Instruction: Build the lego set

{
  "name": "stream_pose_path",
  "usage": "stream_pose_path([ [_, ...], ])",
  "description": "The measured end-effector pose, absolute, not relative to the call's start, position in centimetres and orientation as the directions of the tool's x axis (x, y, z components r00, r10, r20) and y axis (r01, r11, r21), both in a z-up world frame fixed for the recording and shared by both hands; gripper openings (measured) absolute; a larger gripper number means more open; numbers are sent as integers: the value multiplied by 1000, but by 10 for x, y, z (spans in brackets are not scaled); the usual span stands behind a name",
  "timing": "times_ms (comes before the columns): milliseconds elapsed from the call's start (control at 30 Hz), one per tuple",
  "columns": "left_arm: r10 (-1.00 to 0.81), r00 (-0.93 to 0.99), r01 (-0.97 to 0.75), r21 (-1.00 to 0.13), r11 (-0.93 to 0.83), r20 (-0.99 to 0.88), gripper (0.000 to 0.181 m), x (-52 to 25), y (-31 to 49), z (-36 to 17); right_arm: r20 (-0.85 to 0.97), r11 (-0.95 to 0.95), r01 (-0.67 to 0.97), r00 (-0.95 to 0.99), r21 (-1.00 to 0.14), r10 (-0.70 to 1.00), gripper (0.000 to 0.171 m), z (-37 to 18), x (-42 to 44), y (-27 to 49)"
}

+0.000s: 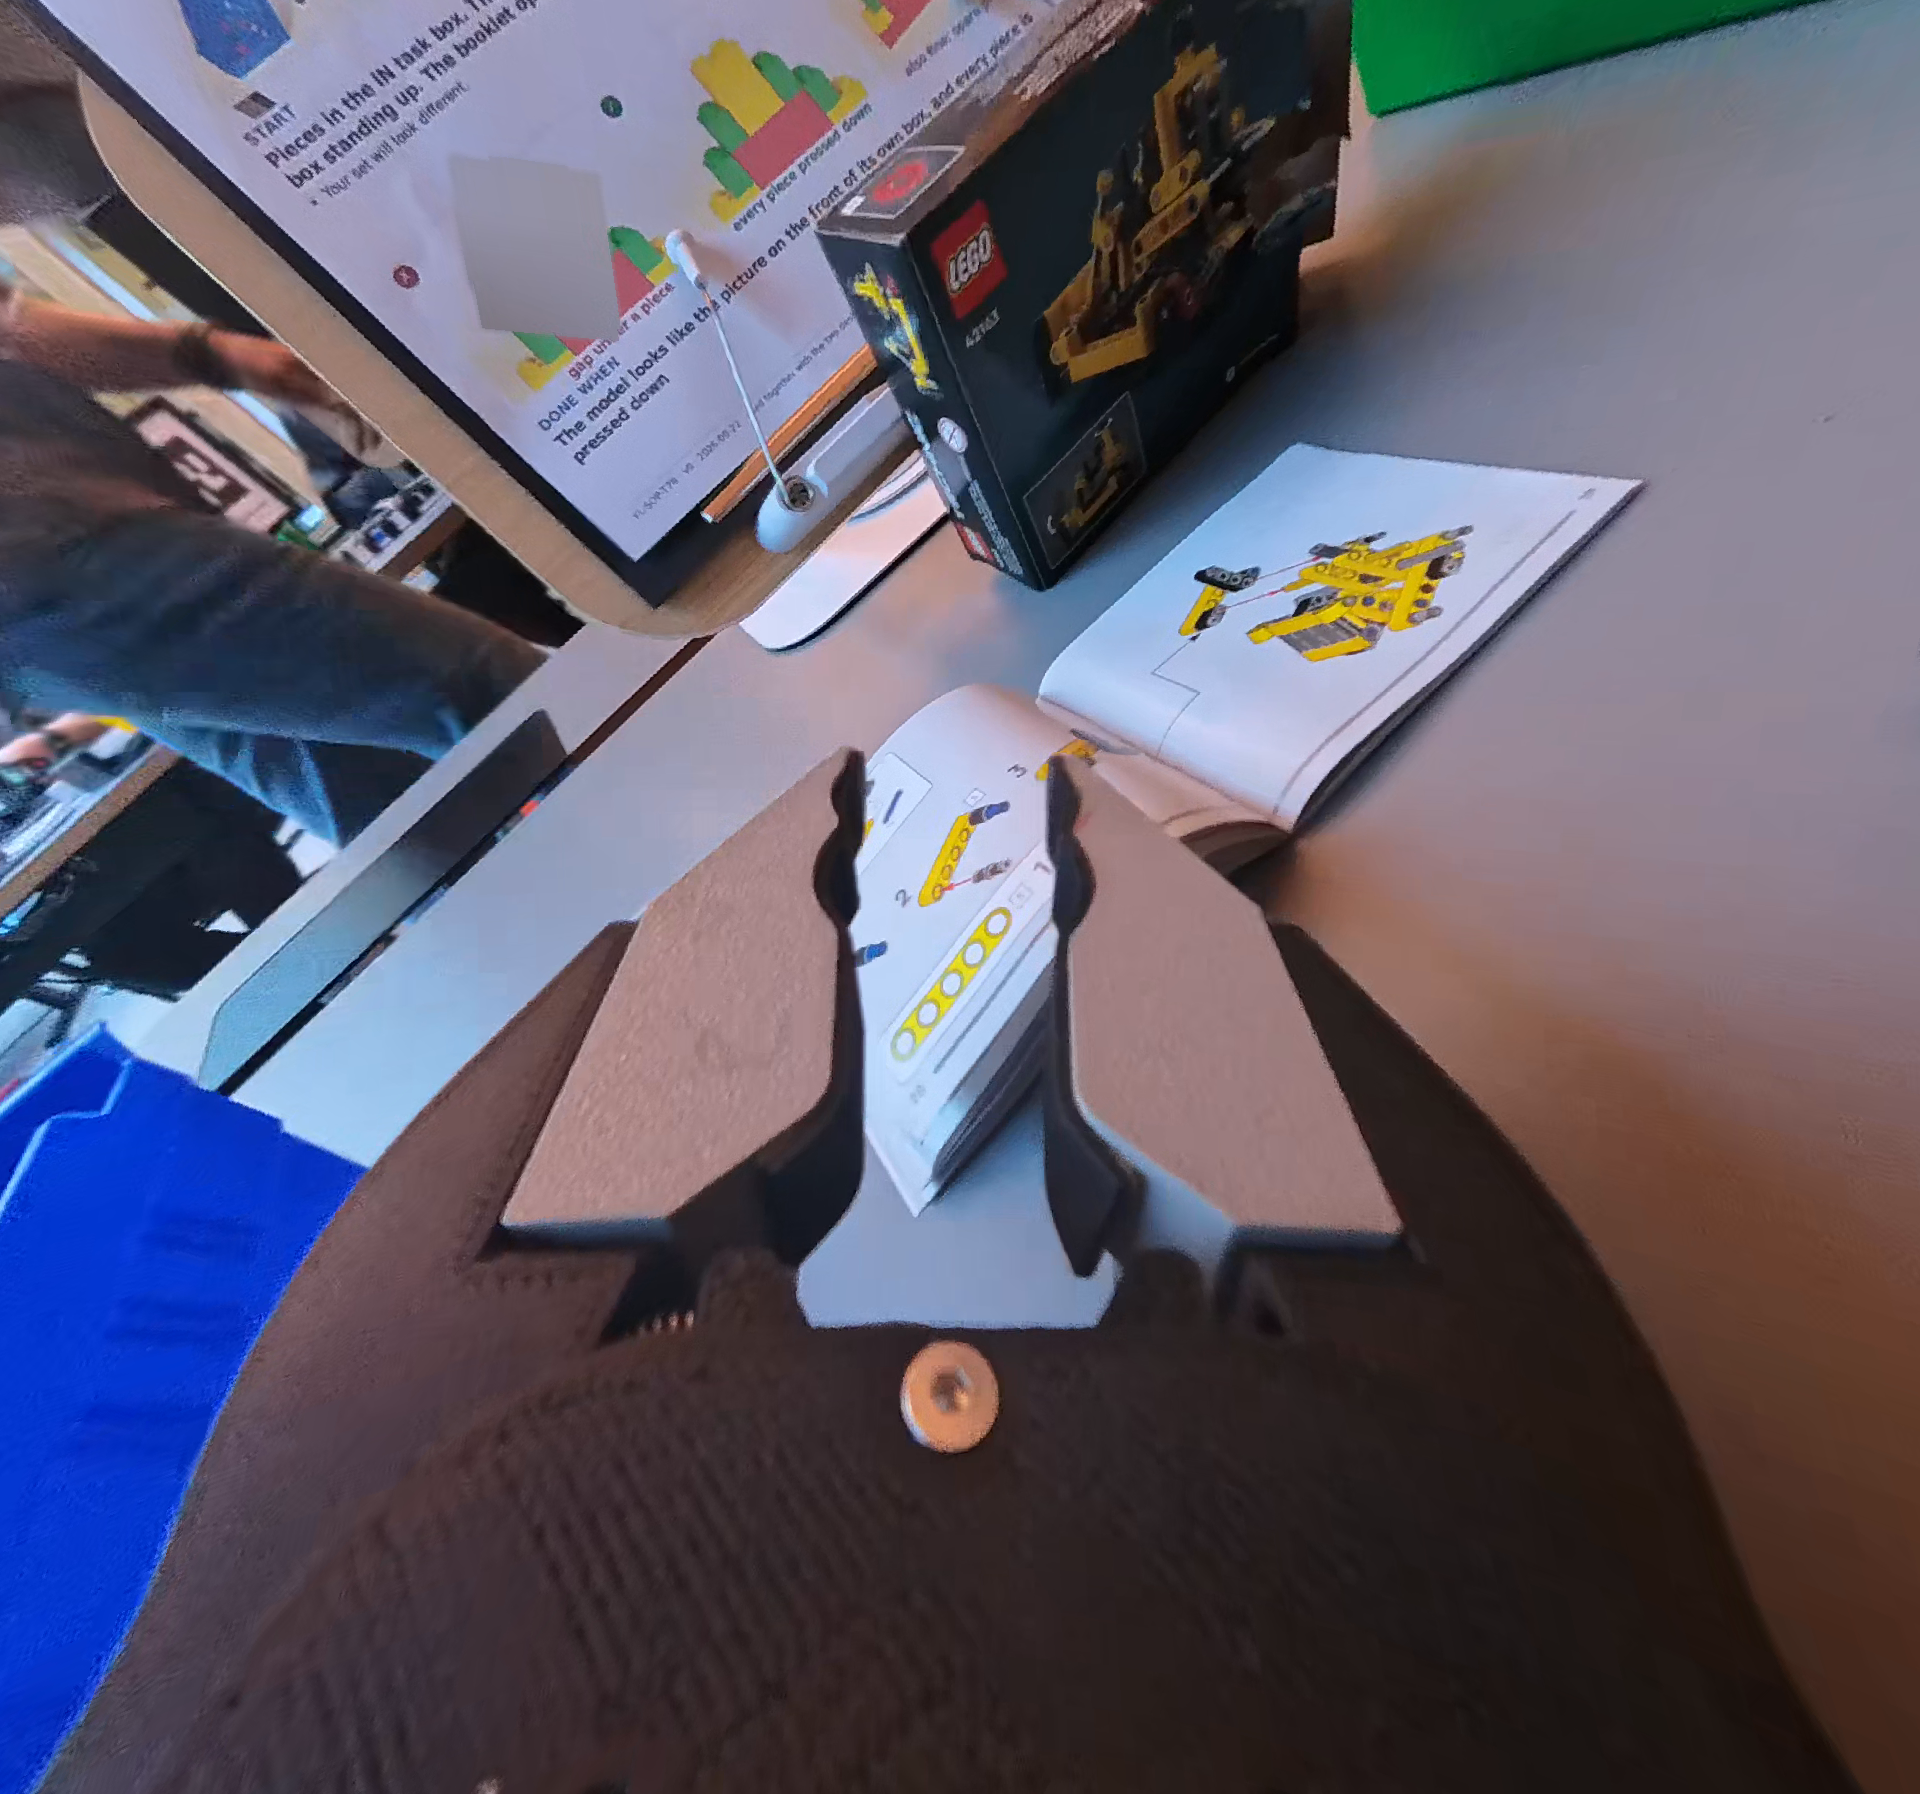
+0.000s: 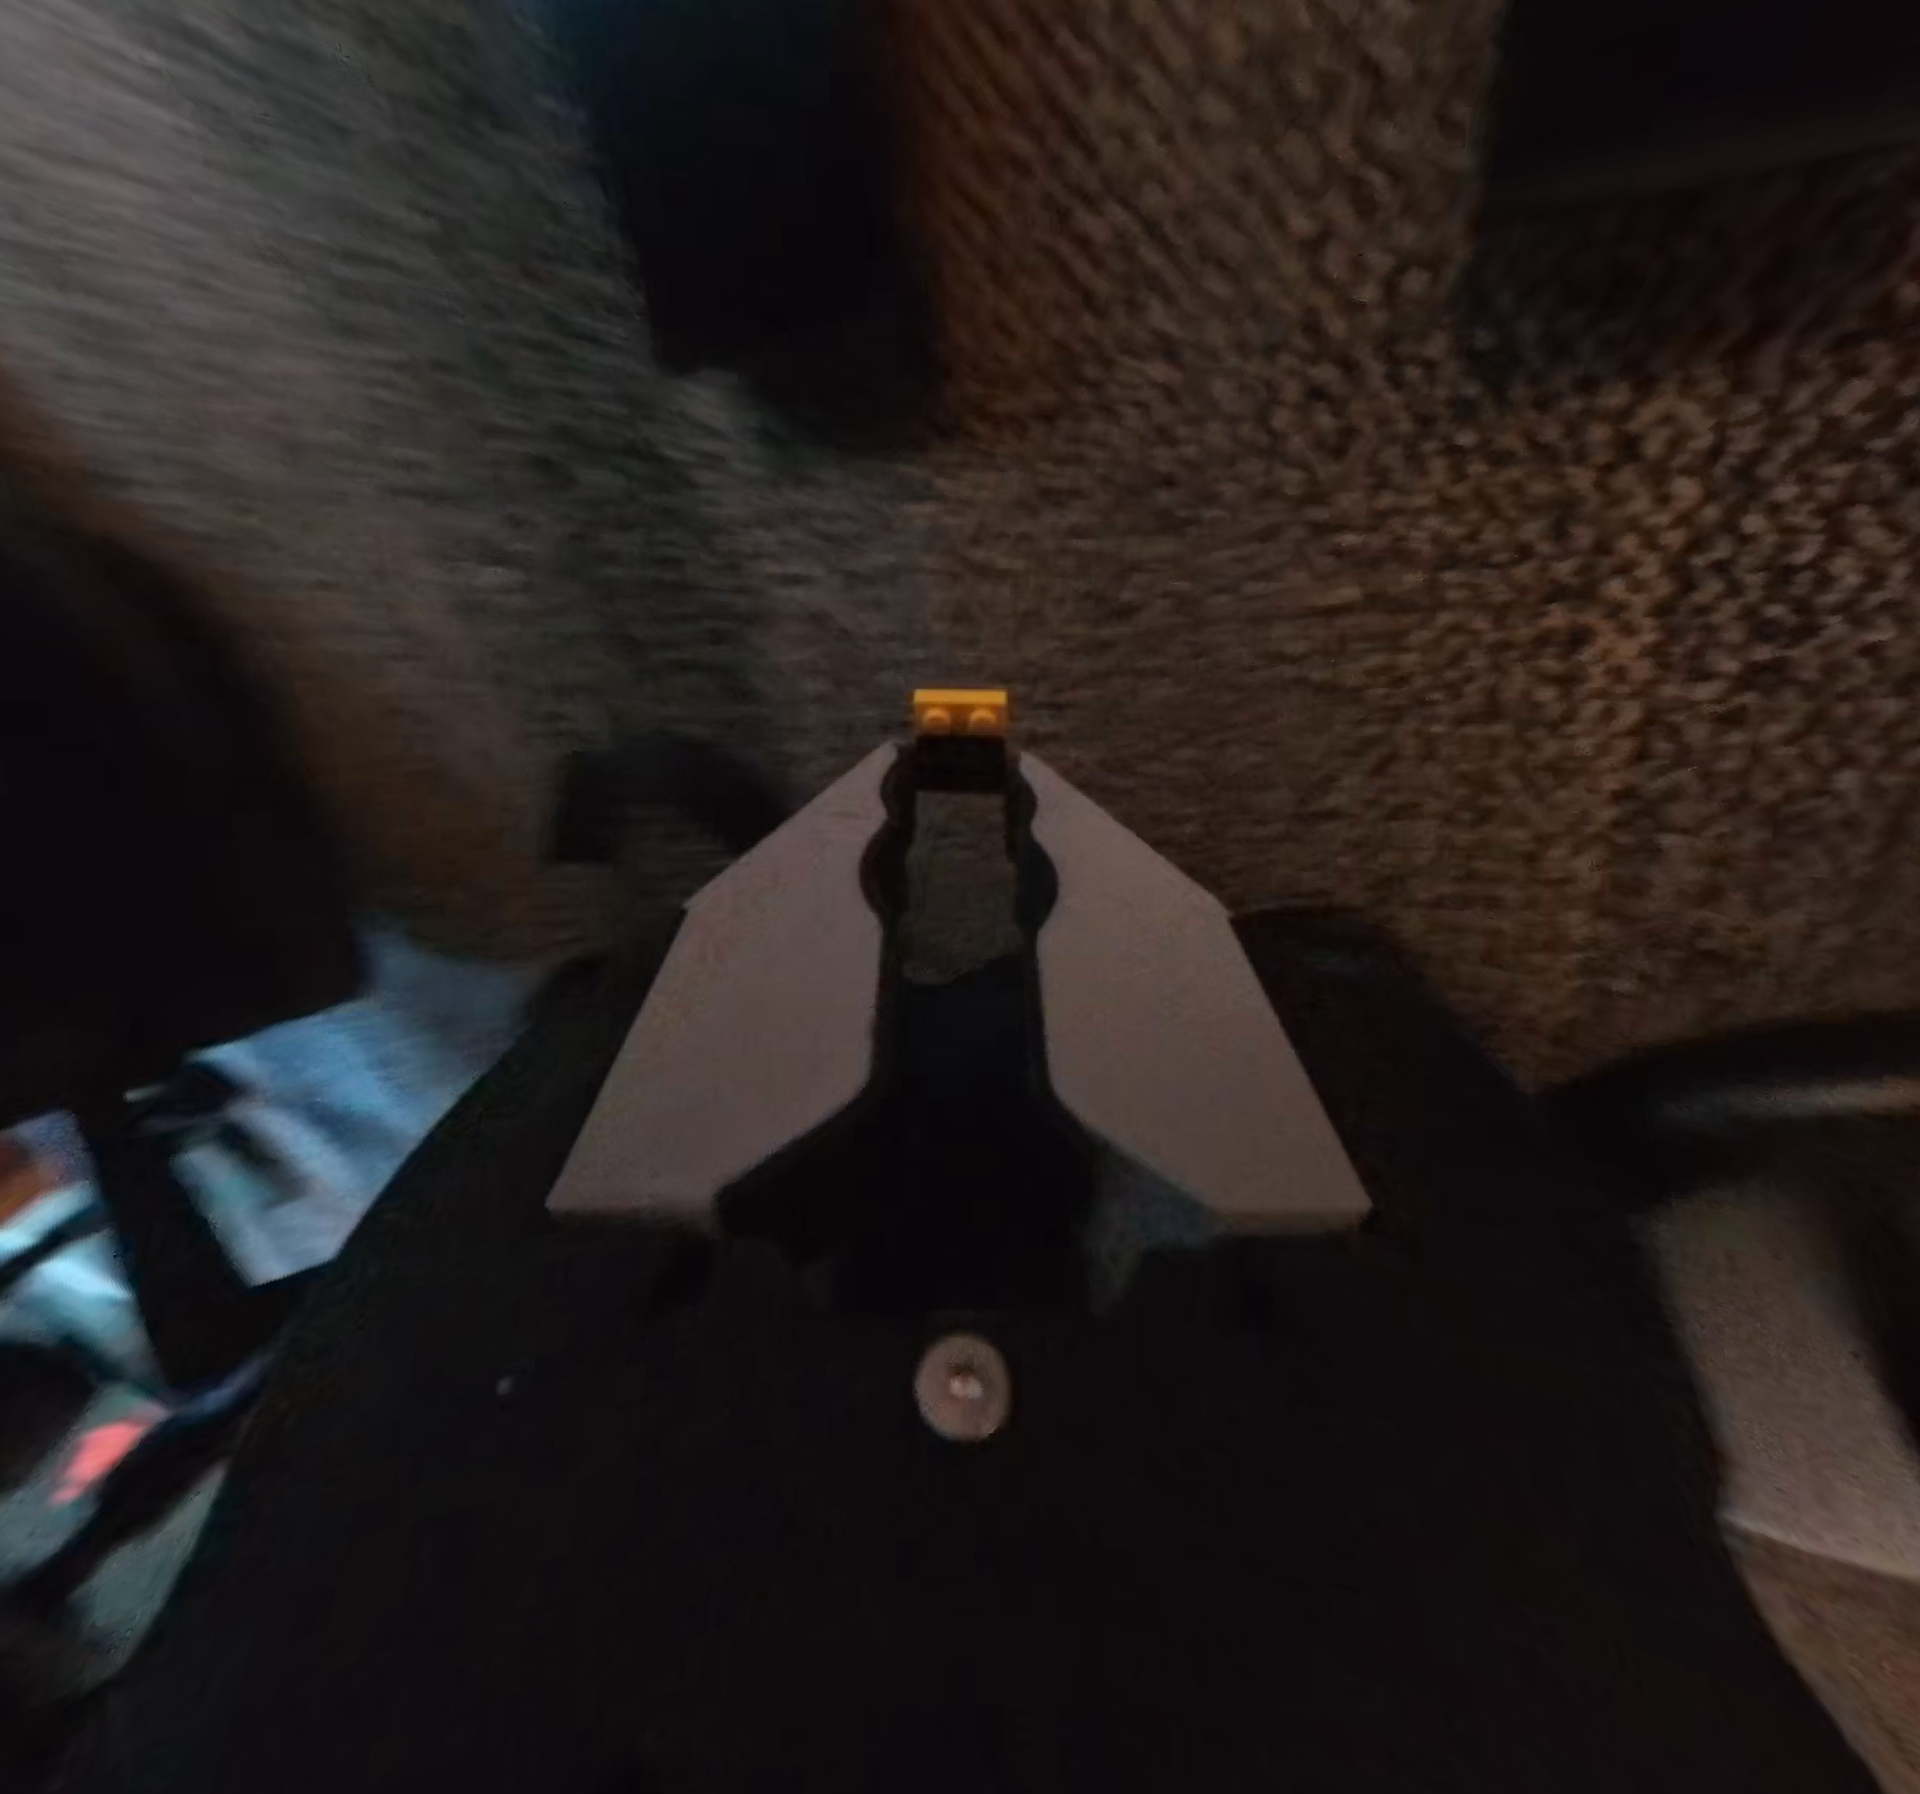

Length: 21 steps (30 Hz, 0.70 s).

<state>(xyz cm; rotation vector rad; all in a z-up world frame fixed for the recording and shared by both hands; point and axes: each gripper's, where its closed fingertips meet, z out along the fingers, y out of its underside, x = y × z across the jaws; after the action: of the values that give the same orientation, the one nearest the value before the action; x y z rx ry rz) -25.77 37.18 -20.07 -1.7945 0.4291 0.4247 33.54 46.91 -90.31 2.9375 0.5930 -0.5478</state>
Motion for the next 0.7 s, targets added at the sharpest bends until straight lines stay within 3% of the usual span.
stream_pose_path([
  [133,-117,892,-451,-871,-191,-436,33,-246,371,-194,-547,-930,355,762,-92,345,14,-775,306,429],
  [333,-188,928,-347,-929,-129,-321,31,-234,365,-185,-464,-841,403,705,-360,536,13,-586,343,338],
  [533,-260,955,-181,-974,-135,-141,36,-227,359,-178,-194,-497,458,561,-737,805,13,-341,309,294],
  [600,-290,947,-188,-972,-143,-140,36,-217,359,-179,-81,-364,499,501,-786,862,12,-270,269,301],
  [700,-330,916,-287,-947,-140,-229,34,-199,358,-185,87,-219,575,457,-789,885,13,-210,197,331],
])
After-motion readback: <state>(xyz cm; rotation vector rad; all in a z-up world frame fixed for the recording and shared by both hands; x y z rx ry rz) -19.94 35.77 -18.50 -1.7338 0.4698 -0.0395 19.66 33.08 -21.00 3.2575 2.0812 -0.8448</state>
